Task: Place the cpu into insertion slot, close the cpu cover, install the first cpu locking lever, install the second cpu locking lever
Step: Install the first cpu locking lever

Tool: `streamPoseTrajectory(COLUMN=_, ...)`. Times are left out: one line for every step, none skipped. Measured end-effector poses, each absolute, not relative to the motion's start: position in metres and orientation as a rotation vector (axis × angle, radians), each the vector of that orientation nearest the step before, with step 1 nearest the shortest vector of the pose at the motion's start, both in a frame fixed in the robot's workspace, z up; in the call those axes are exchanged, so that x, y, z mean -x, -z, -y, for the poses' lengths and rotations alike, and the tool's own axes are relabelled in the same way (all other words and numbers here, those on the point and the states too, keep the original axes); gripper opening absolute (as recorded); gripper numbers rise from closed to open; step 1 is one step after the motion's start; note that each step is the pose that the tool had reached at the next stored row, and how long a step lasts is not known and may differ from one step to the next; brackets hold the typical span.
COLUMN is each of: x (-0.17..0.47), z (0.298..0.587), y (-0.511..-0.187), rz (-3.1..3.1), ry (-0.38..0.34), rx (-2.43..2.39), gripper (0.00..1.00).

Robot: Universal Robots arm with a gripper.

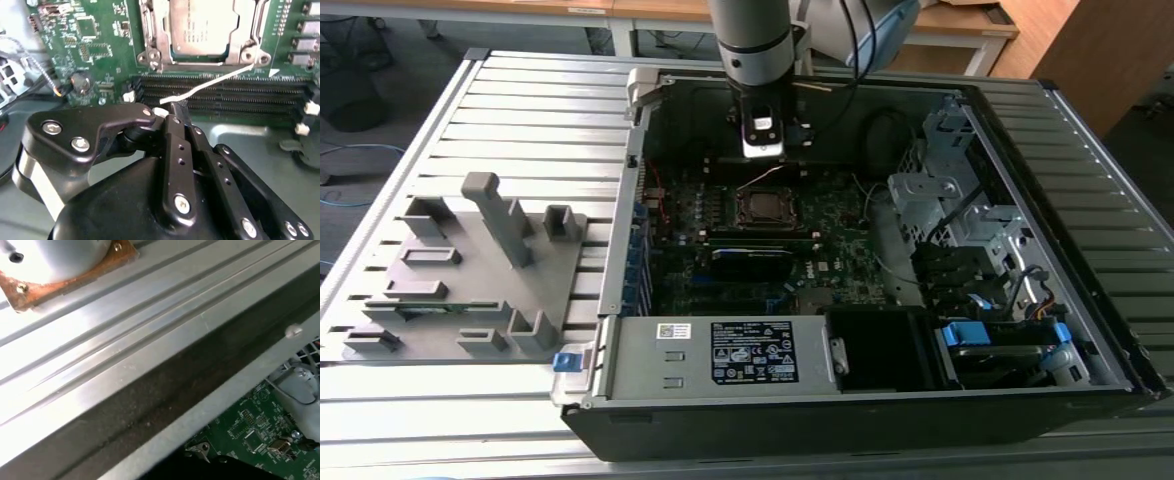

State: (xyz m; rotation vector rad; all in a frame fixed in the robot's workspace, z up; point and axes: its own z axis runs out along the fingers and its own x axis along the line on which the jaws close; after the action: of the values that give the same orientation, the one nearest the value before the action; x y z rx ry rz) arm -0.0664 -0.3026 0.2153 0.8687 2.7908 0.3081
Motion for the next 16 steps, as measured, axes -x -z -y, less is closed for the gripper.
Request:
streamPoseTrajectory(x=0.066, z=0.303, y=-0.218, rz=-2.791, ry=-0.314, rx=-0.87, gripper=0.11)
streamPoseTrajectory(x=0.066, z=0.303, y=-0.22, rz=-2.791, ry=-0.319, rx=-0.87, gripper=0.11)
streamPoseTrajectory(x=0.066, z=0.303, y=-0.222, rz=-2.792, ry=-0.327, rx=-0.872, gripper=0.11)
streamPoseTrajectory(x=0.066, z=0.303, y=-0.224, rz=-2.792, ry=-0.336, rx=-0.873, gripper=0.11)
streamPoseTrajectory(x=0.066, z=0.303, y=-0.226, rz=-2.793, ry=-0.344, rx=-0.874, gripper=0.11)
streamPoseTrajectory(x=0.066, z=0.303, y=-0.227, rz=-2.793, ry=-0.352, rx=-0.875, gripper=0.11)
streamPoseTrajectory(x=0.066, z=0.303, y=-0.227, rz=-2.793, ry=-0.357, rx=-0.876, gripper=0.11)
streamPoseTrajectory(x=0.067, z=0.305, y=-0.227, rz=-2.793, ry=-0.36, rx=-0.877, gripper=0.11)
streamPoseTrajectory(x=0.067, z=0.306, y=-0.227, rz=-2.793, ry=-0.361, rx=-0.876, gripper=0.11)
streamPoseTrajectory(x=0.068, z=0.309, y=-0.227, rz=-2.792, ry=-0.362, rx=-0.876, gripper=0.11)
streamPoseTrajectory(x=0.068, z=0.311, y=-0.227, rz=-2.791, ry=-0.362, rx=-0.876, gripper=0.11)
streamPoseTrajectory(x=0.069, z=0.312, y=-0.227, rz=-2.79, ry=-0.364, rx=-0.876, gripper=0.11)
streamPoseTrajectory(x=0.07, z=0.313, y=-0.227, rz=-2.79, ry=-0.366, rx=-0.876, gripper=0.11)
streamPoseTrajectory(x=0.07, z=0.314, y=-0.227, rz=-2.79, ry=-0.367, rx=-0.876, gripper=0.11)
streamPoseTrajectory(x=0.07, z=0.315, y=-0.227, rz=-2.789, ry=-0.369, rx=-0.876, gripper=0.11)
streamPoseTrajectory(x=0.071, z=0.316, y=-0.227, rz=-2.788, ry=-0.371, rx=-0.876, gripper=0.11)
